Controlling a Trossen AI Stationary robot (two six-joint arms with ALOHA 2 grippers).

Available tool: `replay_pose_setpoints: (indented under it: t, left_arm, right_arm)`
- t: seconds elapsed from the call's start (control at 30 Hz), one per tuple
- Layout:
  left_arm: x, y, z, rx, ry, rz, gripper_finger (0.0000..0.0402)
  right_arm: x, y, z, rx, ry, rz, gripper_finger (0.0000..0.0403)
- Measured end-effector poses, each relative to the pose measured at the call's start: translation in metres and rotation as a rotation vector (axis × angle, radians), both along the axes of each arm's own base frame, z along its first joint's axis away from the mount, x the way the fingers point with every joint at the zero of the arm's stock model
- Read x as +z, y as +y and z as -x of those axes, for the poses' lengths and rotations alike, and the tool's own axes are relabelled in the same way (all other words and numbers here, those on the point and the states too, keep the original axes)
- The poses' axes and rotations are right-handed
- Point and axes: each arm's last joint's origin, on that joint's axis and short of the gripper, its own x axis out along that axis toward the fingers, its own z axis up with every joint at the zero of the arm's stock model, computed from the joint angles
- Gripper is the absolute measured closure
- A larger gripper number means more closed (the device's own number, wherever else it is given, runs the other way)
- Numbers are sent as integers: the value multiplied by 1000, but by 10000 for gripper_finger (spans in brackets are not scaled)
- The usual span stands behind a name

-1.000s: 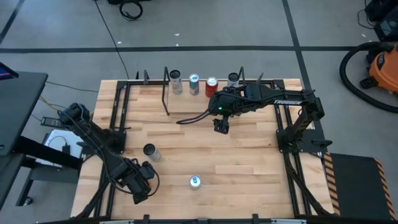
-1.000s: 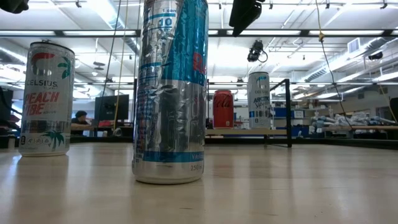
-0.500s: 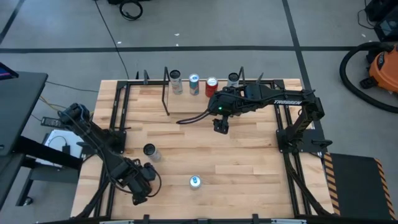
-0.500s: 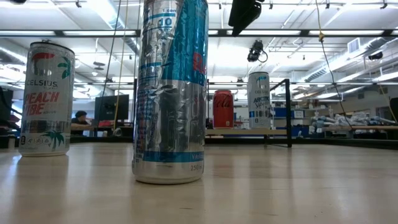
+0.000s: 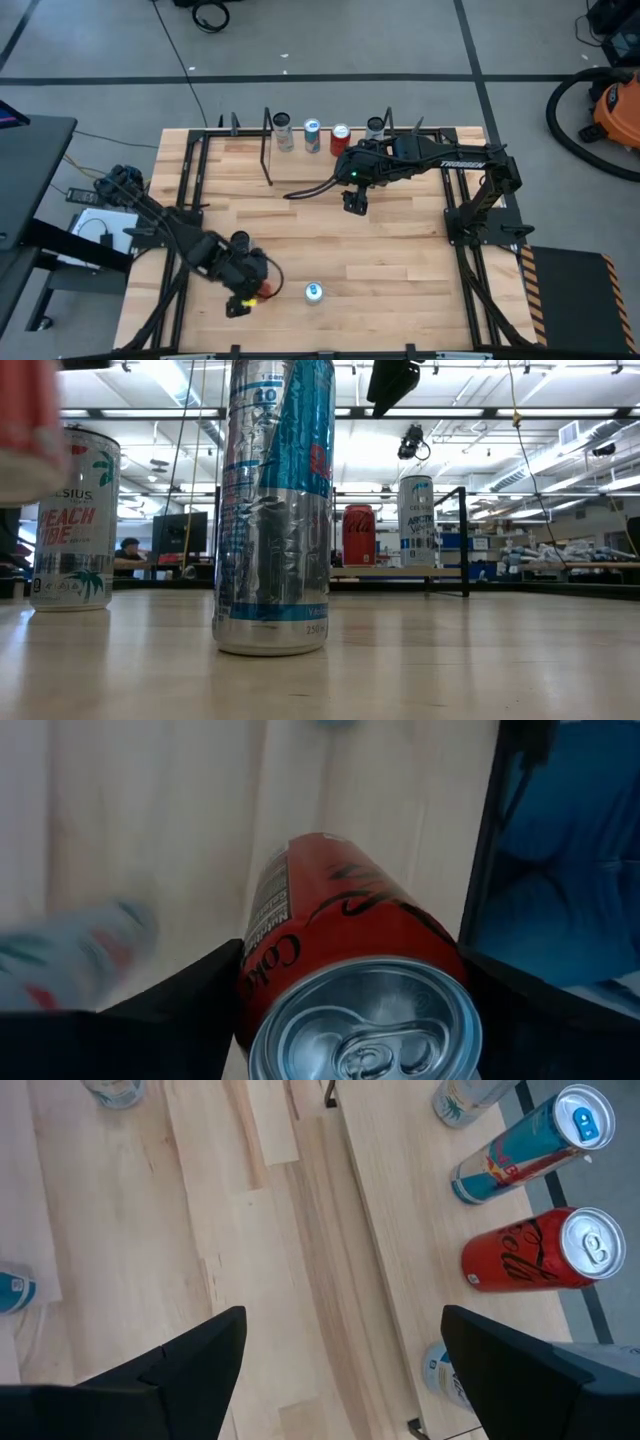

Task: Place canned beverage on shelf
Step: Align the red and black soda can with the red and black soda can on the shelf

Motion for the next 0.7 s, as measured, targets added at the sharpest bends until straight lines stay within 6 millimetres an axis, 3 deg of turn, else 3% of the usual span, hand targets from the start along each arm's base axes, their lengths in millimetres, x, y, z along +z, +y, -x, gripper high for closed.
replay_pose_setpoints:
  t: [0.27,0.7]
  left_arm:
    - [27,48,-25,-45,-62,-79,91]
    - [70,148,-50,-17,-212,-269,88]
  right_arm:
    - [0,-1,0,3,7,47,57]
    - [1,-3,1,-64,0,98,57]
